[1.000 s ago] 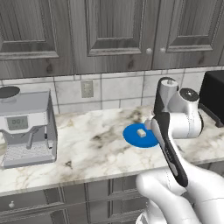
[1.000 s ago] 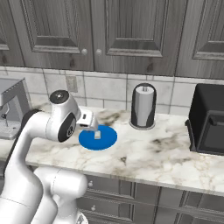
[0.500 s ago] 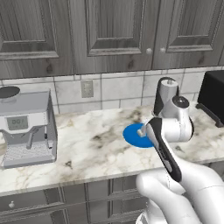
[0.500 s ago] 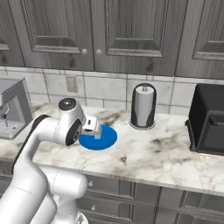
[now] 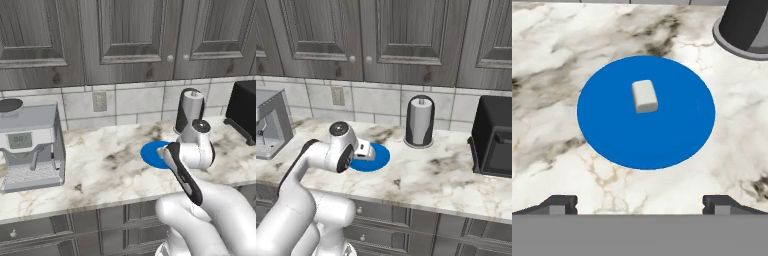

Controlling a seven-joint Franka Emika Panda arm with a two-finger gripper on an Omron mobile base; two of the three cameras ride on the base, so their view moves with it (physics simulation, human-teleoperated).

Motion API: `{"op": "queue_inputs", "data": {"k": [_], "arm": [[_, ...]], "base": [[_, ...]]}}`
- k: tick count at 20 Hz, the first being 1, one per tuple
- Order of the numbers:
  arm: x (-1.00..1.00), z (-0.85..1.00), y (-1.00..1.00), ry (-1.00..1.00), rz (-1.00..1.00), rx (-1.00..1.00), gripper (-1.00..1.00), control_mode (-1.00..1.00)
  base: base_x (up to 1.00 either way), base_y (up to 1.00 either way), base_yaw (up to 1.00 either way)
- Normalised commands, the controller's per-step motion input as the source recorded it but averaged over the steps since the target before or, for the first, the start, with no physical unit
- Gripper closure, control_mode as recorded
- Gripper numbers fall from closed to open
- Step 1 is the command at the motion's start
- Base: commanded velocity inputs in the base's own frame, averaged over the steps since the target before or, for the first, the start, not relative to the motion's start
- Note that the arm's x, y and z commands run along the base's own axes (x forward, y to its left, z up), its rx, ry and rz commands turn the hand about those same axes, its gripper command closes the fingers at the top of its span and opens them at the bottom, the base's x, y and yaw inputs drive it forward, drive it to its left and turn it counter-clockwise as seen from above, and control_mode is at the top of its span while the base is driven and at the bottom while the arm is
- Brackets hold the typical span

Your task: Pick up the marshmallow and place it in the cup of hot chocolate on the dining counter.

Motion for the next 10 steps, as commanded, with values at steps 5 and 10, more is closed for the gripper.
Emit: {"op": "queue_inputs", "data": {"k": [5, 10], "arm": [[0.43, -0.16, 0.00, 0.00, 0.00, 0.00, -1.00, -1.00], [0.37, -0.03, 0.00, 0.00, 0.00, 0.00, -1.00, -1.00]], "base": [[0.00, 0.00, 0.00], [0.00, 0.00, 0.00]]}}
